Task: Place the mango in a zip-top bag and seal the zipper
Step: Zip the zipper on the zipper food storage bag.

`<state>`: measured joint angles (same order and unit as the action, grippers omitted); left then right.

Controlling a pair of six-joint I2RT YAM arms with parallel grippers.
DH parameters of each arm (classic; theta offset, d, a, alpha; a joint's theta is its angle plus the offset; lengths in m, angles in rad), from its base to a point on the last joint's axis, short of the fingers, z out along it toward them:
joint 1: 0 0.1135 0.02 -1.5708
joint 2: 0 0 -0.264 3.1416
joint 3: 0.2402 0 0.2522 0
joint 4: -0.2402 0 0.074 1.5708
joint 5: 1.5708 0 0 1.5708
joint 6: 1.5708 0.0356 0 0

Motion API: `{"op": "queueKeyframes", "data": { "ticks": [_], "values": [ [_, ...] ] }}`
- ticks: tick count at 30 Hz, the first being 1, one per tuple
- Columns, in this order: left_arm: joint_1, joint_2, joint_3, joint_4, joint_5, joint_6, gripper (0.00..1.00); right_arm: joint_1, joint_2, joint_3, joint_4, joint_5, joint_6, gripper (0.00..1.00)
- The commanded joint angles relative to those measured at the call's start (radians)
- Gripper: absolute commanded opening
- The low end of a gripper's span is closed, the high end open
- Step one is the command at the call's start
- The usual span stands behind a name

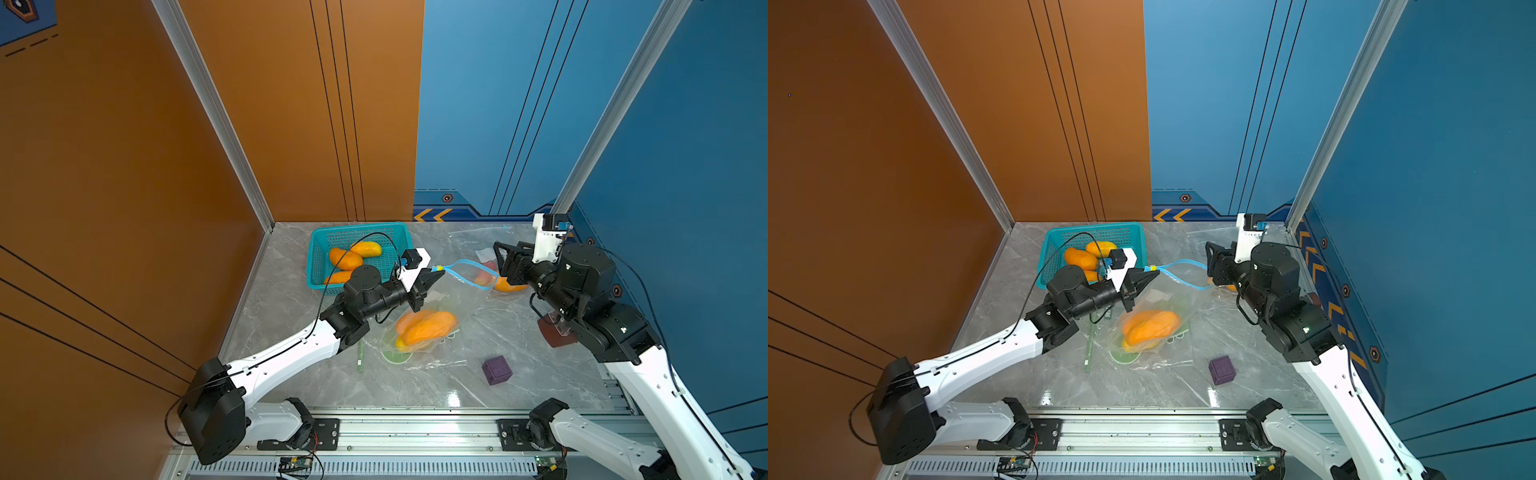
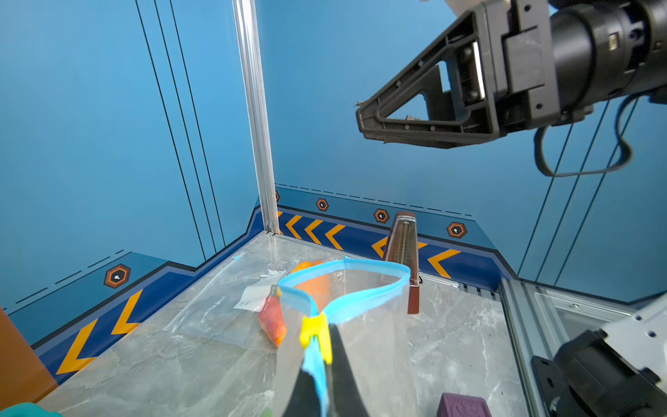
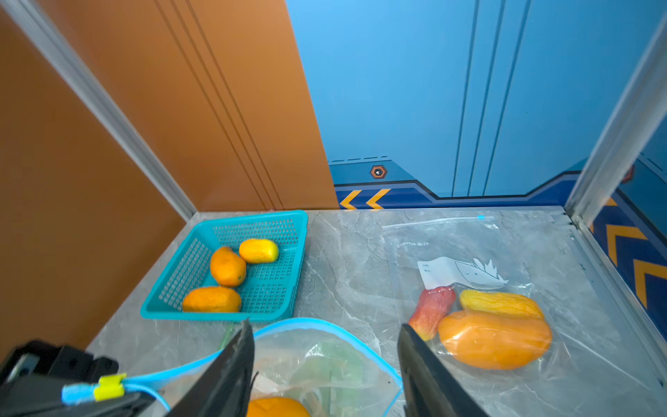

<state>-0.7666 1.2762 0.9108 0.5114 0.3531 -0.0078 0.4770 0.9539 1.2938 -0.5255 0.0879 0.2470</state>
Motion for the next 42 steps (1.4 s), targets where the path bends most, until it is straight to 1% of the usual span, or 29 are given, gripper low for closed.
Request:
{"op": "queueKeyframes", "data": {
  "ticks": [1,4,5,9,12,18,22,24,26,37,42],
  "values": [
    [0.028,-0.048,-0.033,-0.012,0.107,-0.004,0.00,-0.011,0.015,-0.007,-0.056,-0.303,-0.267,0.63],
    [0.046,-0.071,-0.058,-0.011,0.112,-0.004,0.00,-0.011,0.069,0.035,-0.100,-0.508,-0.350,0.57],
    [0.050,-0.079,-0.066,-0.011,0.118,-0.005,0.00,-0.011,0.089,0.053,-0.114,-0.552,-0.370,0.55],
    [0.081,-0.123,-0.105,-0.011,0.153,-0.014,0.00,-0.006,0.176,0.156,-0.182,-0.741,-0.461,0.58],
    [0.107,-0.162,-0.135,-0.011,0.182,-0.021,0.00,0.020,0.254,0.245,-0.248,-0.820,-0.522,0.55],
    [0.138,-0.221,-0.172,-0.011,0.201,-0.018,0.00,0.104,0.370,0.374,-0.322,-0.865,-0.634,0.48],
    [0.148,-0.235,-0.175,-0.011,0.238,-0.021,0.00,0.140,0.436,0.440,-0.350,-0.861,-0.676,0.47],
    [0.148,-0.240,-0.182,-0.011,0.253,-0.011,0.00,0.154,0.466,0.459,-0.359,-0.861,-0.692,0.44],
    [0.148,-0.248,-0.190,-0.011,0.245,-0.004,0.00,0.164,0.490,0.471,-0.361,-0.861,-0.701,0.42],
    [0.149,-0.264,-0.211,-0.011,0.239,0.004,0.00,0.196,0.571,0.495,-0.382,-0.887,-0.717,0.37],
    [0.149,-0.261,-0.206,-0.011,0.227,0.007,0.00,0.197,0.586,0.495,-0.393,-0.890,-0.722,0.31]
  ]
}}
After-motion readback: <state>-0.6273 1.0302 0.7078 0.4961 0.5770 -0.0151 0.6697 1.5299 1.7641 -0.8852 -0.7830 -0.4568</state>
